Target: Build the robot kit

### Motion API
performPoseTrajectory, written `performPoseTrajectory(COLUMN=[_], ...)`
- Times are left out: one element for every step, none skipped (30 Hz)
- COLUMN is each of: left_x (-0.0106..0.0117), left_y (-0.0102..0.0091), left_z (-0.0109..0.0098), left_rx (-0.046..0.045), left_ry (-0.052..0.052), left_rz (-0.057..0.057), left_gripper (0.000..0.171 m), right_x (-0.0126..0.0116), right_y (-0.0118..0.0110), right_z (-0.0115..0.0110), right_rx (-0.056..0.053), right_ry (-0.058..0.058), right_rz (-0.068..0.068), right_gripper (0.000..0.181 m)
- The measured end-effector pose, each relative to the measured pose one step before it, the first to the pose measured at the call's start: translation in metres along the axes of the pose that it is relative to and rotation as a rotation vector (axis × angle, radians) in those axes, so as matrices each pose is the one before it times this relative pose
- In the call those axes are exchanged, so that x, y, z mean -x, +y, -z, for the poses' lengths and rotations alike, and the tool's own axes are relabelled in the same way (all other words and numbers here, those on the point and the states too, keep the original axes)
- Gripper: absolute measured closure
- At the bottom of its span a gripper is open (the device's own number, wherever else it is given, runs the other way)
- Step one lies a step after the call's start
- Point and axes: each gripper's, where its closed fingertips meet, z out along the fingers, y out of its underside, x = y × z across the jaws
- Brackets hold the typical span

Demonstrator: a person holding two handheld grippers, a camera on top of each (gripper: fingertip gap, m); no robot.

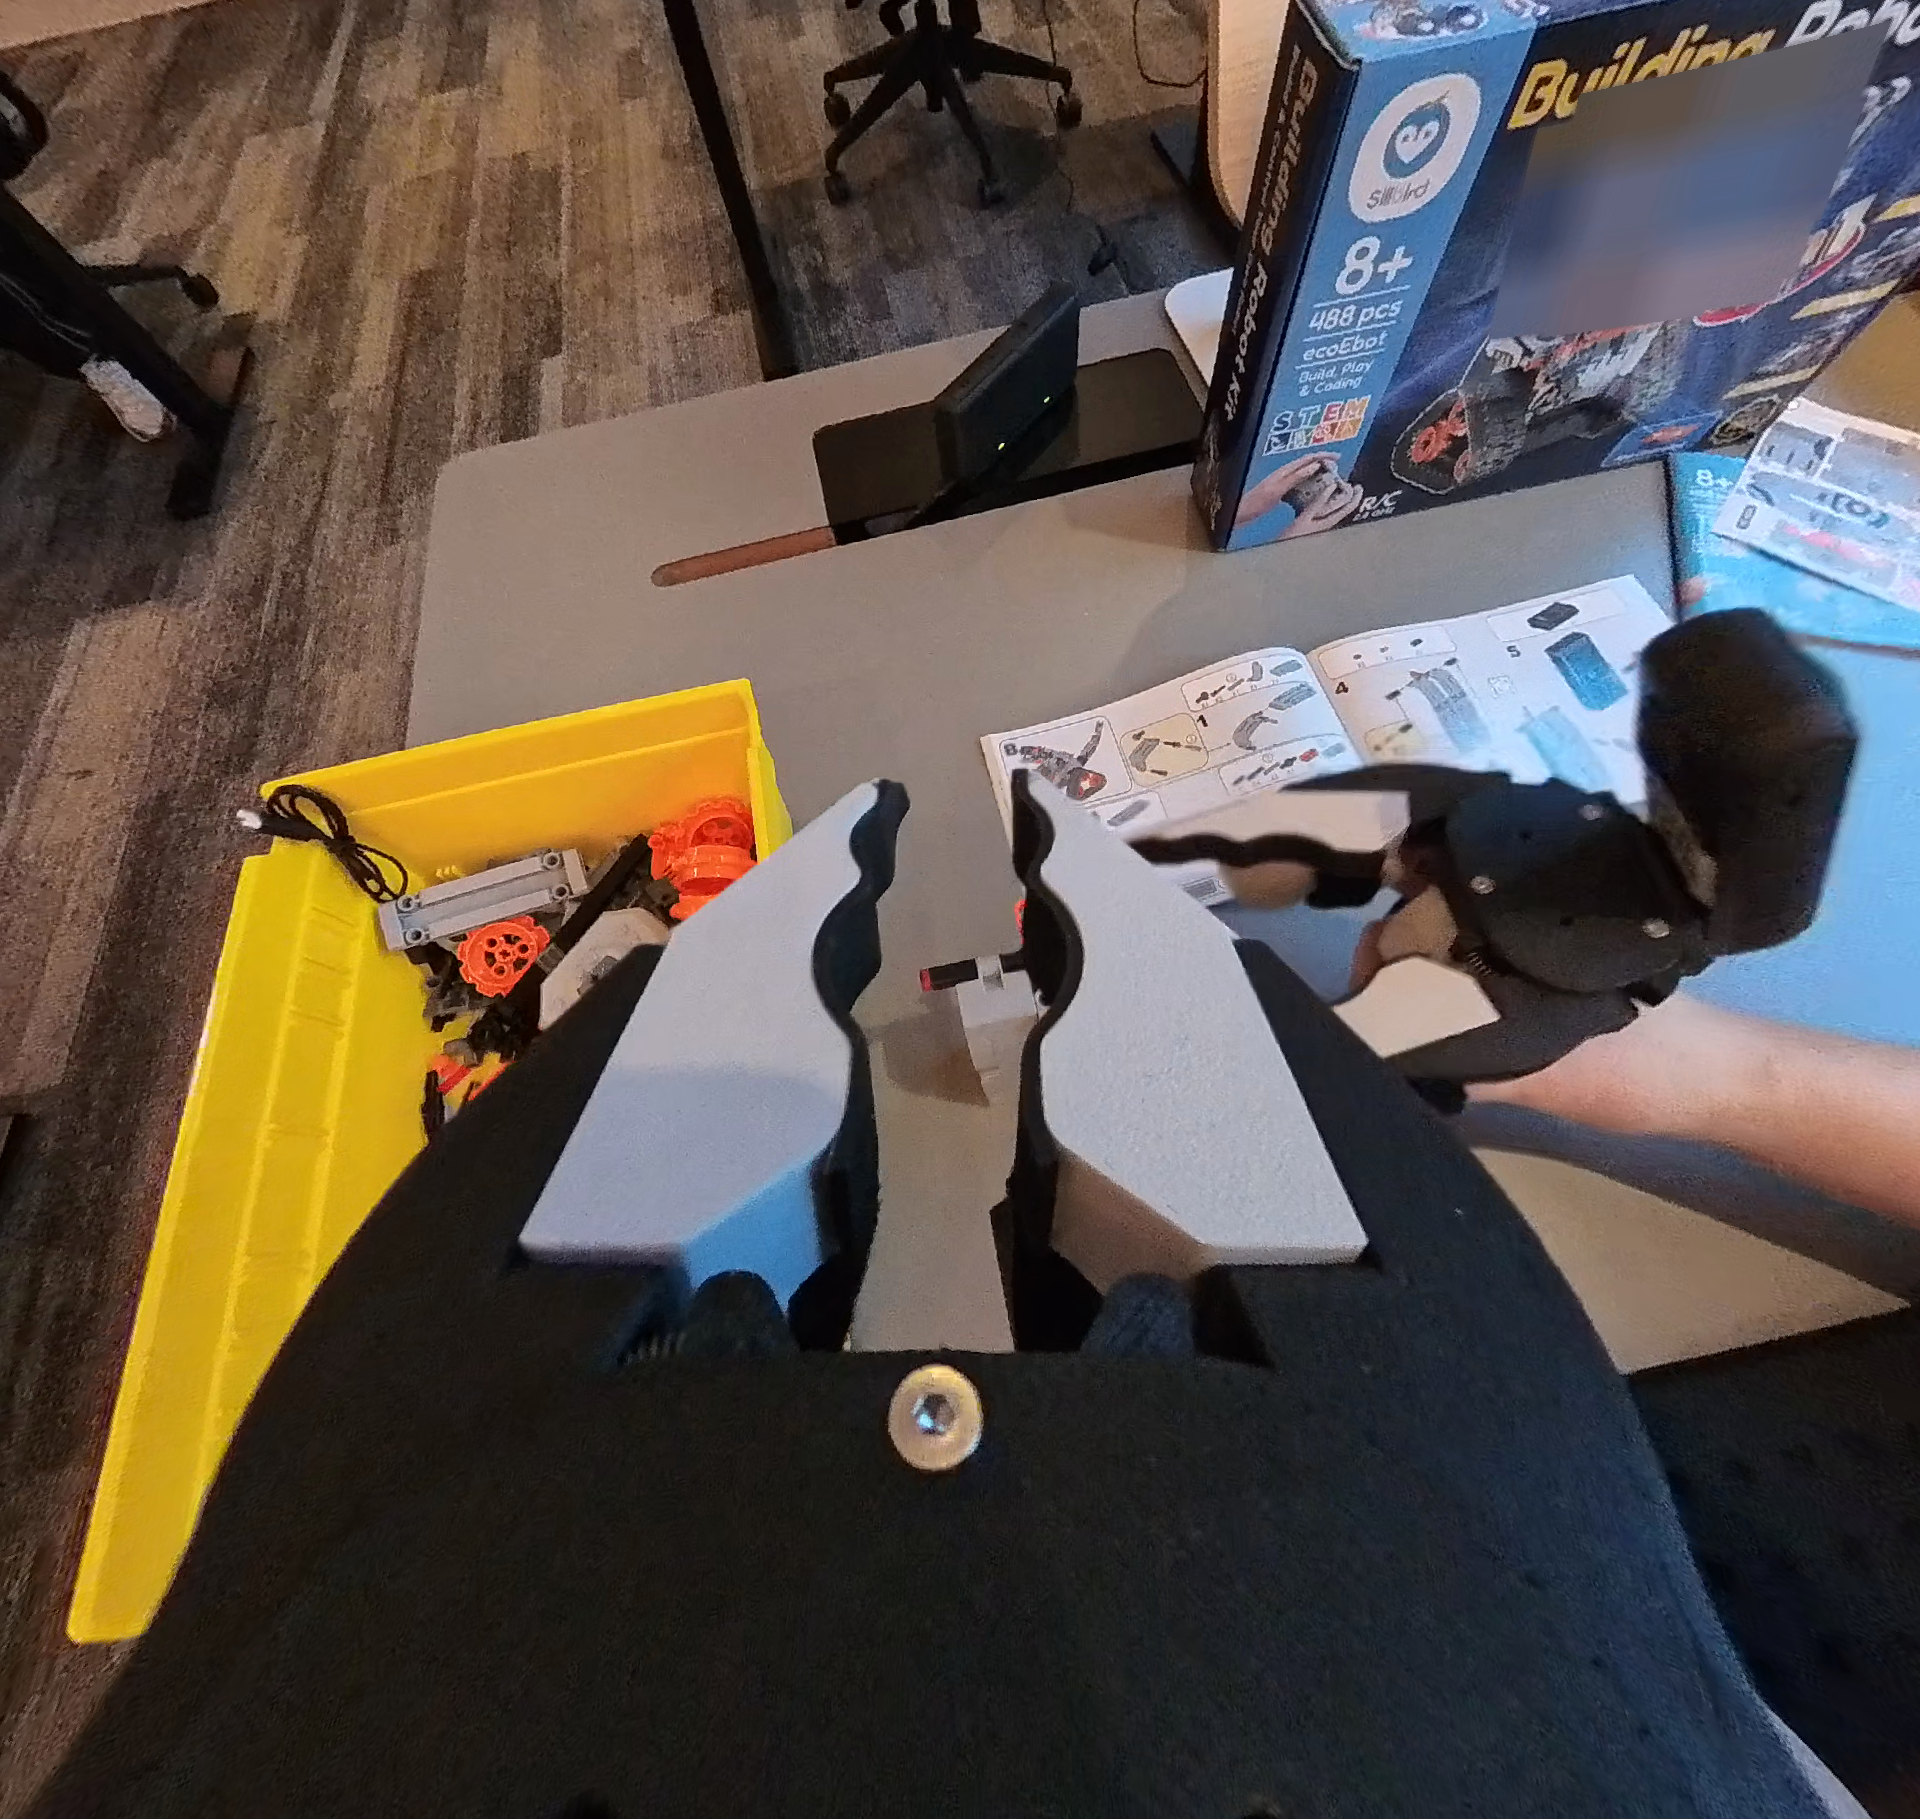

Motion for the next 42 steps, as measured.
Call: performPoseTrajectory(left_x=[-0.00029,-0.00039,-0.0004,-0.00031,-0.00047,-0.00031,-0.00026,-0.00014,-0.0002,0.00004,-0.00021,-0.00031,-0.0006,-0.00069,-0.00053,-0.00031,-0.00031,-0.00039,-0.00029,-0.00041,-0.00061,-0.00088,-0.00121,-0.00132,-0.00129,-0.00151,-0.002,-0.00244,-0.00254,-0.00231,-0.00222,-0.00289,-0.00353,-0.00462,-0.00625,-0.00787,-0.00947,-0.01124,-0.01245,-0.01247,-0.01107,-0.00993], left_y=[-0.00104,-0.0007,-0.00027,0.00011,0.00018,0.00017,-0.00022,-0.00064,-0.00057,-0.00039,-0.00026,-0.00034,-0.00022,0.00003,0.00014,-0.00009,-0.00014,-0.00038,-0.00049,-0.00044,-0.00019,-0.00015,-0.00035,-0.00061,-0.00088,-0.001,-0.00104,-0.00129,-0.00113,-0.00105,-0.00113,-0.00113,-0.00113,-0.00175,-0.00279,-0.00403,-0.00537,-0.0065,-0.00676,-0.00683,-0.00735,-0.00738], left_z=[-0.00027,-0.00048,-0.00079,-0.00076,-0.00064,-0.00041,-0.00014,0.0001,0.00019,-0.00001,-0.00018,-0.00016,-0.00034,-0.0004,-0.00025,-0.0001,0.00002,0.0,0.00014,0.00014,-0.00011,-0.00021,-0.0004,-0.00063,-0.00058,-0.00081,-0.00093,-0.001,-0.00104,-0.00122,-0.00117,-0.00119,-0.00125,-0.00127,-0.00133,-0.00152,-0.00184,-0.00242,-0.00332,-0.00417,-0.00483,-0.00533], left_rx=[-0.0058,-0.00352,-0.00077,0.0007,0.00095,0.00046,-0.00159,-0.00375,-0.00353,-0.00178,-0.00026,0.0003,0.00066,0.00233,0.00268,0.00175,0.0004,-0.00094,-0.00192,-0.00132,0.00057,0.00076,0.00017,-0.00005,-0.00075,-0.00024,-0.00056,-0.00108,0.00094,0.00211,0.00257,0.00368,0.00409,0.00181,-0.00329,-0.00841,-0.01405,-0.0198,-0.01965,-0.01976,-0.02314,-0.02345], left_ry=[0.005,0.0057,0.0053,0.0042,0.0042,0.0039,0.0027,0.0023,0.0022,0.0007,-0.0003,-0.0002,-0.0002,0.0004,-0.0004,-0.002,-0.0014,0.0004,0.0003,0.0003,0.0012,0.002,0.0029,0.004,0.0035,0.0036,0.0053,0.0069,0.0066,0.0032,0.0016,0.0033,0.0052,0.0093,0.0177,0.0257,0.034,0.0444,0.0526,0.0529,0.0479,0.0455], left_rz=[-0.0002,0.0006,0.0,-0.0011,-0.0016,-0.0006,0.0004,0.0004,0.0006,0.0015,0.0011,-0.0018,-0.0036,-0.0037,-0.0042,-0.0034,-0.0022,-0.0013,-0.0007,-0.0002,-0.0013,-0.0035,-0.0041,-0.0031,-0.0021,-0.0029,-0.0056,-0.0063,-0.0056,-0.0065,-0.0073,-0.0082,-0.0109,-0.0139,-0.017,-0.0195,-0.0224,-0.0255,-0.0261,-0.0274,-0.0274,-0.0201], left_gripper=[0.152,0.152,0.152,0.151,0.151,0.151,0.151,0.151,0.151,0.151,0.151,0.151,0.151,0.151,0.151,0.151,0.151,0.151,0.151,0.151,0.151,0.151,0.151,0.151,0.151,0.151,0.151,0.151,0.151,0.151,0.151,0.151,0.151,0.151,0.151,0.151,0.151,0.151,0.151,0.151,0.151,0.151], right_x=[0.00256,0.00047,0.00259,0.00174,0.00024,0.00021,0.00012,-0.00005,0.00164,0.0014,0.00024,0.00139,-0.00196,-0.00114,0.00017,0.00076,0.00033,0.00009,0.0002,0.00026,0.00071,0.00106,0.00092,0.00016,0.00008,-0.00063,-0.00166,-0.00299,-0.00412,-0.00433,-0.00374,-0.00304,-0.00221,-0.00142,0.00019,0.00065,0.00033,-0.00037,-0.00118,-0.00103,-0.00029,-0.00008], right_y=[0.00324,0.00313,0.00291,0.00338,0.00244,0.0012,0.00053,0.00105,0.00106,0.00091,0.00046,0.00008,-0.0001,-0.00023,0.00027,0.00049,0.00037,0.00067,0.00124,0.00212,0.0021,0.00277,0.00371,0.00425,0.00457,0.00498,0.00541,0.0054,0.00561,0.00562,0.00525,0.00542,0.00492,0.00428,0.00427,0.00353,0.00305,0.00334,0.00232,0.00026,0.00033,0.00008], right_z=[-0.00511,-0.00456,-0.00451,-0.00392,-0.00333,-0.00267,-0.0023,-0.00205,-0.0022,-0.00182,-0.00115,-0.00019,0.0007,0.00053,0.00045,0.00101,0.00225,0.00335,0.00454,0.00619,0.00847,0.0107,0.01289,0.01485,0.01699,0.01817,0.01956,0.02034,0.02059,0.02037,0.01984,0.01852,0.01704,0.01511,0.01316,0.01096,0.00868,0.00653,0.00421,0.00274,0.00135,0.00062], right_rx=[0.0073,0.009,0.0107,0.0177,0.0119,0.0049,0.0004,0.0051,0.0059,0.0052,0.0014,-0.0009,-0.001,-0.0038,-0.0009,0.003,0.0049,0.0075,0.0104,0.0138,0.0095,0.0079,0.0102,0.0096,0.0073,0.0046,0.0034,0.0028,0.0044,0.0032,0.0015,0.0033,0.0005,-0.0024,0.001,0.0,-0.0014,0.0047,0.0009,-0.0082,-0.0064,-0.0065], right_ry=[-0.0016,0.0115,-0.004,-0.0021,0.0045,0.0012,-0.0008,-0.0009,-0.0117,-0.0083,0.0009,-0.0061,0.012,0.0037,-0.006,-0.0094,-0.0043,-0.0034,-0.0064,-0.008,-0.0102,-0.0124,-0.0107,-0.0062,-0.0067,-0.0041,0.0026,0.0095,0.0146,0.0145,0.0114,0.0059,0.0006,-0.0053,-0.0186,-0.0172,-0.0107,-0.0048,0.0016,0.0016,-0.0043,-0.0054], right_rz=[-0.0069,0.0089,0.0141,0.0109,0.0072,0.0002,-0.0003,0.0,0.0028,0.0091,0.0107,0.0096,0.0027,-0.0019,-0.0076,-0.0038,0.0062,0.0158,0.0105,0.0031,0.0022,0.0049,0.0105,0.0076,0.0026,-0.0014,-0.0019,-0.003,-0.0025,-0.002,-0.0006,-0.0005,-0.0001,-0.006,-0.0102,-0.0041,0.0039,0.0077,0.0075,0.0052,0.001,0.0007], right_gripper=[0.103,0.104,0.105,0.108,0.111,0.113,0.116,0.118,0.12,0.123,0.124,0.135,0.145,0.146,0.146,0.146,0.146,0.147,0.147,0.146,0.147,0.147,0.147,0.146,0.146,0.146,0.146,0.147,0.147,0.147,0.147,0.147,0.147,0.147,0.146,0.147,0.147,0.146,0.146,0.146,0.146,0.146])
